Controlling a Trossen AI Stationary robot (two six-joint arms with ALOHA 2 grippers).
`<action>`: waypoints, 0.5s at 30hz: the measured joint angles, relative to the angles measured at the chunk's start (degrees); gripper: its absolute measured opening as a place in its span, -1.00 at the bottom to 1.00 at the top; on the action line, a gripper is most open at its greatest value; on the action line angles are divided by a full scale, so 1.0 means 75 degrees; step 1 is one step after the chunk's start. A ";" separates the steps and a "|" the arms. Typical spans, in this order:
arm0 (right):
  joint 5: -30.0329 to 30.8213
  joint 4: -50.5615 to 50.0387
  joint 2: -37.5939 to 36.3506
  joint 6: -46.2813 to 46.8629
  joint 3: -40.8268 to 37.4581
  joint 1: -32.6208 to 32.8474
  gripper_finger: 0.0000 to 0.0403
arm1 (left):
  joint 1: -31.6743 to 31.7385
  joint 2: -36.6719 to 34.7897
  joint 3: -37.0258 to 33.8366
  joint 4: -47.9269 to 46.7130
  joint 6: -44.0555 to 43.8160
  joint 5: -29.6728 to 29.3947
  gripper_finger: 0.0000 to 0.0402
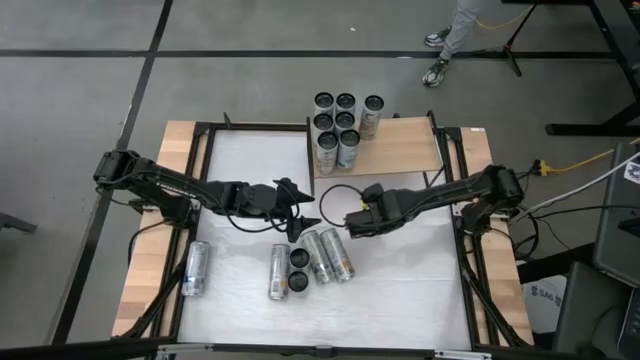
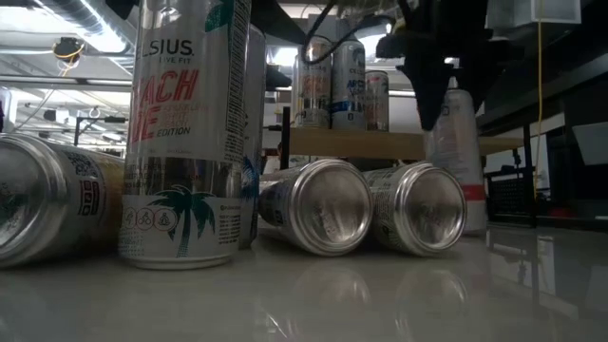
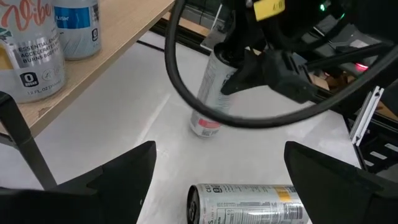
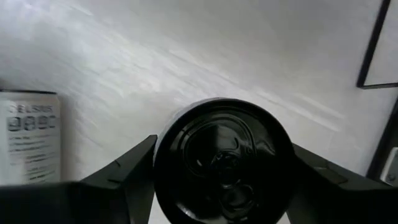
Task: Place canned beverage on shelf
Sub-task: Put the pink soda can on the shelf aligned with the other pink soda can
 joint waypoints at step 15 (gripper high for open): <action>-0.0127 0.0108 0.0039 -0.0006 0.0000 0.0000 0.28 | 0.0000 0.0001 0.0000 -0.0002 -0.0003 0.0003 0.74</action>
